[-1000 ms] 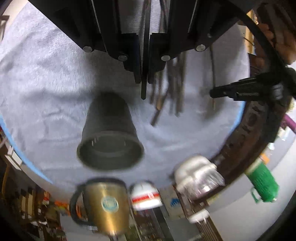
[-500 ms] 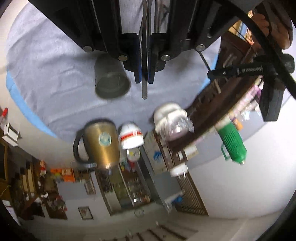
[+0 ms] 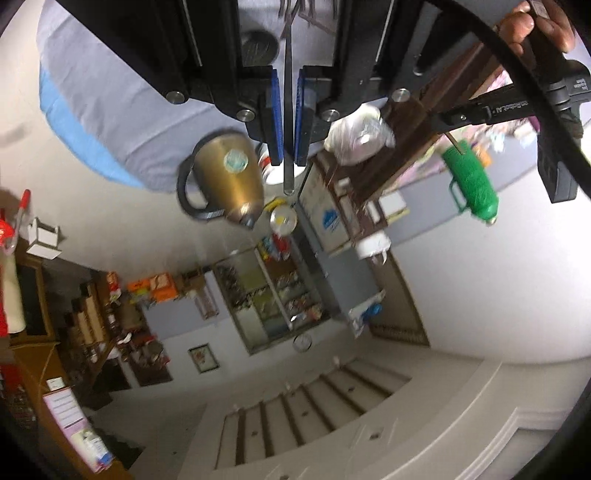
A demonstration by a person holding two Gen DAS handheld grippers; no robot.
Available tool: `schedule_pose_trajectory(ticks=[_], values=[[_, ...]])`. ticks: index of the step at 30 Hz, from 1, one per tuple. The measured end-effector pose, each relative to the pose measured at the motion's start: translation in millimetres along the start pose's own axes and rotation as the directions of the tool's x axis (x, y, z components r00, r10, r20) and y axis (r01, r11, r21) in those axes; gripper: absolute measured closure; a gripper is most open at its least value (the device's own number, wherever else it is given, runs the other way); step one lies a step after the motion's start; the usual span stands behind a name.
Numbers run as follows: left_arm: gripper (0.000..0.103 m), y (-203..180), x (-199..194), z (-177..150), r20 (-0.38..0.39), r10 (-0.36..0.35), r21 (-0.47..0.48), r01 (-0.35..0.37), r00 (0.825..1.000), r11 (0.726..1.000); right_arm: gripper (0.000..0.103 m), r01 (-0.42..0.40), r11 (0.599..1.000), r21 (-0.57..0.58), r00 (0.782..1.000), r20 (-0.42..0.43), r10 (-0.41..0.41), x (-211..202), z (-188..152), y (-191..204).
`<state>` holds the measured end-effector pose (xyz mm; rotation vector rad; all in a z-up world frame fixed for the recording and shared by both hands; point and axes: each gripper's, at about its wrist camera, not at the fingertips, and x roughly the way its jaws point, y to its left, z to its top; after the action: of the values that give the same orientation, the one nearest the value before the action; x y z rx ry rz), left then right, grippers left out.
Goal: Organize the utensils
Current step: 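Lift both chopsticks over the grey holder cup and open both tools, then grasp a chopstick with the left tool while the right tool grasps another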
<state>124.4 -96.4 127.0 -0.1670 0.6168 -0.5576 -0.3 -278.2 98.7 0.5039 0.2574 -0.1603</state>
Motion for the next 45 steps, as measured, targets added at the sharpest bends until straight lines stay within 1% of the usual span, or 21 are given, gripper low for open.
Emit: schedule_pose_trajectory(ticks=[3,5,10,14,17,19,20,21,22,23,25,27,29,32,34,37,39,40,41,43,45], values=[[0.098,-5.3,19.0,3.9,0.022,0.0,-0.013,0.001,1.0,1.0,0.096,0.042,0.999,-0.004,0.998,0.043,-0.042,3.4,8.4,-4.5],[0.098,-8.8,31.9,0.7,0.007,0.0,-0.013,0.0,1.0,1.0,0.096,0.067,0.998,-0.004,0.997,0.05,-0.066,9.5,9.1,-9.5],[0.098,-12.7,72.5,-21.9,-0.11,0.017,0.01,-0.016,0.994,1.0,0.096,0.099,0.995,-0.012,0.994,-0.035,-0.1,34.5,-4.3,-21.7],[0.098,-8.6,93.6,-39.7,-0.209,0.028,0.03,-0.022,0.978,0.999,0.096,0.12,0.992,-0.032,0.984,-0.126,-0.124,51.9,-20.0,-32.0],[0.097,-1.3,95.7,-47.8,-0.264,0.018,0.027,-0.011,0.964,1.0,0.093,0.108,0.994,0.014,0.974,-0.201,-0.103,60.9,-29.6,-43.7],[0.084,2.3,87.3,-50.1,-0.264,0.011,0.048,0.001,0.965,0.999,0.091,0.08,0.994,0.072,0.967,-0.247,-0.06,62.9,-36.2,-51.9],[0.063,3.7,82.6,-51.1,-0.262,0.014,0.062,0.002,0.965,0.998,0.091,0.068,0.993,0.093,0.965,-0.258,-0.042,61.4,-38.8,-55.4],[0.049,7.9,73.7,-52.0,-0.249,0.013,0.069,0.004,0.968,0.998,0.087,0.056,0.992,0.113,0.964,-0.266,-0.024,60.0,-40.1,-58.8],[0.047,13.1,63.7,-52.9,-0.226,0.013,0.073,0.004,0.974,0.997,0.076,0.051,0.991,0.125,0.963,-0.268,-0.016,58.9,-41.4,-59.1],[0.047,17.4,57.6,-53.5,-0.214,0.016,0.08,0.001,0.977,0.997,0.07,0.042,0.99,0.138,0.965,-0.263,-0.004,54.8,-42.2,-61.2],[0.047,33.9,44.8,-59.0,-0.218,0.031,0.088,-0.012,0.976,0.996,0.047,0.018,0.988,0.15,0.972,-0.234,0.018,41.8,-44.9,-63.5],[0.047,53.5,36.2,-65.0,-0.23,0.044,0.063,-0.03,0.972,0.998,0.047,0.006,0.992,0.129,0.978,-0.205,0.02,26.2,-48.6,-61.2],[0.047,76.5,32.8,-76.0,-0.265,0.079,0.041,-0.07,0.961,0.997,0.047,-0.022,0.994,0.111,0.971,-0.235,0.047,16.3,-56.7,-55.9],[0.047,111.8,34.9,-100.9,-0.325,0.134,0.003,-0.141,0.936,0.99,0.052,-0.079,0.993,0.09,0.942,-0.318,0.104,14.2,-77.3,-44.2],[0.048,136.5,43.3,-121.7,-0.394,0.142,-0.053,-0.177,0.908,0.983,0.064,-0.096,0.992,0.078,0.91,-0.396,0.119,20.7,-98.6,-33.8],[0.048,158.9,56.0,-149.4,-0.481,0.118,-0.117,-0.197,0.869,0.974,0.068,-0.093,0.995,0.028,0.85,-0.518,0.094,41.9,-142.5,-20.3],[0.048,166.7,67.9,-165.6,-0.53,0.116,-0.131,-0.217,0.84,0.967,0.074,-0.077,0.996,0.035,0.791,-0.606,0.082,65.6,-174.6,-17.2],[0.048,169.8,72.7,-171.2,-0.544,0.105,-0.143,-0.215,0.833,0.966,0.076,-0.07,0.996,0.059,0.765,-0.638,0.092,76.0,-188.4,-17.4],[0.049,170.6,75.0,-174.1,-0.55,0.095,-0.153,-0.211,0.83,0.966,0.078,-0.06,0.996,0.061,0.747,-0.66,0.085,84.6,-198.8,-17.0],[0.053,174.0,83.1,-180.3,-0.567,0.079,-0.176,-0.214,0.82,0.961,0.081,-0.032,0.999,0.016,0.727,-0.686,0.035,101.1,-217.2,-12.5],[0.056,175.6,91.9,-182.8,-0.577,0.065,-0.195,-0.214,0.814,0.957,0.083,-0.009,1.0,0.02,0.712,-0.702,0.02,114.3,-229.4,-15.0]])
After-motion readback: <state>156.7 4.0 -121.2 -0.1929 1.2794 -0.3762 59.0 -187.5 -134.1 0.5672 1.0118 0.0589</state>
